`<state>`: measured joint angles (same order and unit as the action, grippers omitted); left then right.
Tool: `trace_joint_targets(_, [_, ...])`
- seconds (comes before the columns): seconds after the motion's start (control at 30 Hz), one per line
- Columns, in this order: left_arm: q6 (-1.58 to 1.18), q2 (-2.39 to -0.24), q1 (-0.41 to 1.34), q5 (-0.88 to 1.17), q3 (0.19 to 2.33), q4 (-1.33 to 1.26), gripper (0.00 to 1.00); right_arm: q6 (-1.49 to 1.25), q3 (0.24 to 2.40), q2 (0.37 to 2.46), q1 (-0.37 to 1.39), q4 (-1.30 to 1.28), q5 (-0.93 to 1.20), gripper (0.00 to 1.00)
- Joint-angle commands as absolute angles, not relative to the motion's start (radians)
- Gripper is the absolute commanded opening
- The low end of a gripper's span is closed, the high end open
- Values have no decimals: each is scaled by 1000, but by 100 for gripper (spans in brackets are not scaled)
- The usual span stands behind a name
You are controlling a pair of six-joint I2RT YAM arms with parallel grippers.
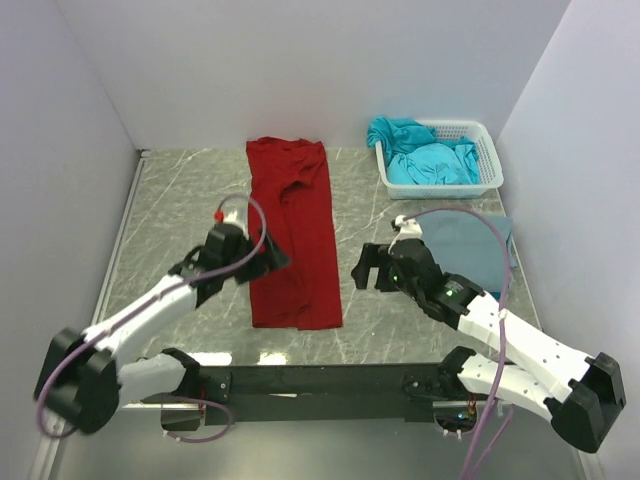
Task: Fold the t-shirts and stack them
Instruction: Fold the tshirt
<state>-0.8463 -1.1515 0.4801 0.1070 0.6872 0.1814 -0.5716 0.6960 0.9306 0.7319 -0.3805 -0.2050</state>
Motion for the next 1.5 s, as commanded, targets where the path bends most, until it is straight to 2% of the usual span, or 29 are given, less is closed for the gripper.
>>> trace_joint_targets(0.0, [-998, -974, 551, 23, 585, 308, 99, -584, 635, 896, 729, -235, -8, 100])
trace_joint_targets(0.07, [-1038, -896, 587, 21, 534, 365, 99, -583, 595, 913, 730, -198, 94, 100])
trace_joint_targets(0.27, [-1092, -764, 614, 31, 436, 532, 97, -609, 563, 978, 758, -206, 126, 99])
trace_joint_targets(0.43, [-1106, -814, 614, 34, 390, 483, 94, -663, 577, 1071, 833, -179, 100, 97])
trace_joint_targets(0.6, [-1098, -913, 614, 3, 425, 449, 84, -698, 613, 1192, 874, -201, 51, 91])
trace_joint_targets(0.7, [-1083, -956, 614, -70, 452, 483, 78, -709, 635, 1253, 887, -212, 43, 83])
trace_joint_targets(0.8, [-1066, -994, 614, -84, 471, 491, 74, -715, 653, 1301, 896, -213, 32, 80])
trace_joint_targets(0.97, [-1026, -1069, 614, -74, 521, 502, 69, -713, 681, 1364, 897, -230, 17, 65])
trace_joint_targets(1.07, [-997, -1118, 614, -40, 538, 511, 65, -718, 686, 1388, 897, -245, 5, 62])
trace_joint_targets(1.2, [-966, -1164, 614, -35, 568, 569, 61, -724, 693, 1411, 897, -258, 3, 50])
trace_joint_targets(1.3, [-950, -1169, 614, -9, 552, 558, 58, -726, 687, 1419, 897, -250, 12, 46])
trace_joint_targets(1.47, [-930, -1226, 614, 9, 548, 548, 48, -721, 678, 1428, 897, -242, 55, 36])
